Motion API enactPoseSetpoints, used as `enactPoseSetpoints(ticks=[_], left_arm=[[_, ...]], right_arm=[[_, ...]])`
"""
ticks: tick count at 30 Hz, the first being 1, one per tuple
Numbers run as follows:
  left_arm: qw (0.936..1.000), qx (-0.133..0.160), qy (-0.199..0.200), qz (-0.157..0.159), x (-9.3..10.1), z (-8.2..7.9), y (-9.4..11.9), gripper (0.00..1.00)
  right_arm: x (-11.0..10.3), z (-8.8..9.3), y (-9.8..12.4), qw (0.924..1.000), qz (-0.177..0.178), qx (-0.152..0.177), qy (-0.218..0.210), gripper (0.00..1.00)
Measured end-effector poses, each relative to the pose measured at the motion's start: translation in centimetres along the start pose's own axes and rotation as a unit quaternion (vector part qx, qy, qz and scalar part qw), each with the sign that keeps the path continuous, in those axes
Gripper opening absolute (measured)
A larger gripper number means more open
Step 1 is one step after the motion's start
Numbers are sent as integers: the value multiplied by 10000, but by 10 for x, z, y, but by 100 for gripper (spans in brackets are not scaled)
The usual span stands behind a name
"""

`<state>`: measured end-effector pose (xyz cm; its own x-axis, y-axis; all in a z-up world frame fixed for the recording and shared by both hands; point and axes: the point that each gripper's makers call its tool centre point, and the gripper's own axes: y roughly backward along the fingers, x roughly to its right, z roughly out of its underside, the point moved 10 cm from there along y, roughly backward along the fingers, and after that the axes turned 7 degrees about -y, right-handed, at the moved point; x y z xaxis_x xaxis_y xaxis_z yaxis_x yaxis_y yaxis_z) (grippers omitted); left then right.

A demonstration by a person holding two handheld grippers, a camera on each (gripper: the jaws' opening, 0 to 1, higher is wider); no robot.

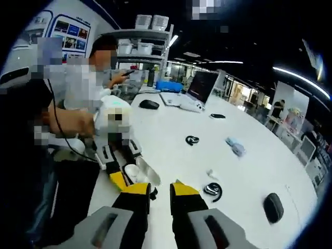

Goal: Pick up the earbuds from the table and place the earbuds into the earbud case

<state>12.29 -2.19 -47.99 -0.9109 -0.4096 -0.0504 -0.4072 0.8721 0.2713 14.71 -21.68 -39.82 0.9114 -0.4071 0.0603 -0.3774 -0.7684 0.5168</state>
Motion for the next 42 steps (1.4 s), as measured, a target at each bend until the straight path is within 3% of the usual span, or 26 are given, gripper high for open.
enactPoseSetpoints(ticks=[5,7,11,16,22,28,33,42], left_arm=[[10000,0,-27,0,0,0,0,25],[10000,-1,-45,-3,0,0,0,25],[10000,-1,-75,-11,1,0,1,25],[9999,-2,-103,-22,1,0,1,25],[9999,-4,-151,-42,2,1,1,25],[9999,-1,-165,-34,2,1,2,25],[9998,-1,-188,-34,2,2,2,25],[9997,-2,-221,-49,2,2,2,25]], right_arm=[[13,2,1,9993,332,-166,84,14],[20,2,-1,9973,533,-415,302,14],[27,-4,-13,9953,594,-581,489,15],[41,-15,-35,9959,522,-690,260,19],[48,-25,-68,9933,777,-844,147,19],[57,-23,-98,9867,1223,-1067,99,18],[58,-19,-112,9853,1297,-1101,-168,17],[63,-15,-124,9813,1500,-1188,-201,15]])
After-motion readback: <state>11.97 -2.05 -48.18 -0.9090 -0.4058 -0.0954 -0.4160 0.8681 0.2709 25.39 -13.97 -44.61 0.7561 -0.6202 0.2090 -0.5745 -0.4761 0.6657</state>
